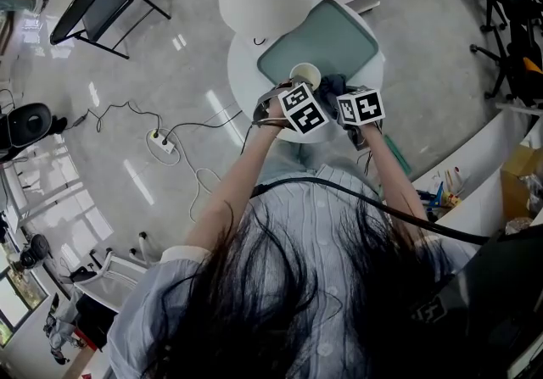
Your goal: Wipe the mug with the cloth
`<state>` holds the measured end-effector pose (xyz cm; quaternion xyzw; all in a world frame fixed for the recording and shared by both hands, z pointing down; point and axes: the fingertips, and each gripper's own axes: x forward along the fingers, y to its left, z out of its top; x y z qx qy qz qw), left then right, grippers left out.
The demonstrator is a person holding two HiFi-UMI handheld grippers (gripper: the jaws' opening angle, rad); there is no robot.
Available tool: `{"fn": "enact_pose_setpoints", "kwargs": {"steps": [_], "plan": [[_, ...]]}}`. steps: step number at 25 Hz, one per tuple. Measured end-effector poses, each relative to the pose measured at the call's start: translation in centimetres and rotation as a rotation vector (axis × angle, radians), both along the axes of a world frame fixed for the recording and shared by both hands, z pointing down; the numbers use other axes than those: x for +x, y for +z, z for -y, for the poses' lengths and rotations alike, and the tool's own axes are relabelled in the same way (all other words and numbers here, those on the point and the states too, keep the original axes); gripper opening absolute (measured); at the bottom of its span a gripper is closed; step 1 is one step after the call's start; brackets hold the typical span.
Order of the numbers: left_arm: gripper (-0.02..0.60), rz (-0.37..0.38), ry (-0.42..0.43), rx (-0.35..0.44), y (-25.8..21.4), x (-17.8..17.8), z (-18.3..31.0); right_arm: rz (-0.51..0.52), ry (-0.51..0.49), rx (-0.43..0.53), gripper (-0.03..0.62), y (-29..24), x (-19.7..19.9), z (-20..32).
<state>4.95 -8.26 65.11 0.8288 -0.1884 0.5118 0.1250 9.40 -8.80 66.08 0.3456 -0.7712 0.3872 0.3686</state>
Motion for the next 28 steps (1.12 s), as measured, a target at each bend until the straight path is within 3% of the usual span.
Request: {"fn": "enact_pose_setpoints", "kwargs": {"steps": [11,19,28], "plan": [[0.040,-0.007,0.142,-0.018,0.2,0.3,-0.8,-0.006,-0.013,-0.002,0.094,0.0,0.2,0.3],[0.040,0.016,0.335,-0.024,0.2,-0.9,-2.1,-0.015,-0.066,0.014,0.094,-0.2,-0.1,1.1],[0.040,0.064,0.496,0.006,0.4,-1.5,-2.5,-0.040,-0.130,0.032,0.094,-0.3,-0.5,1.6]]}}
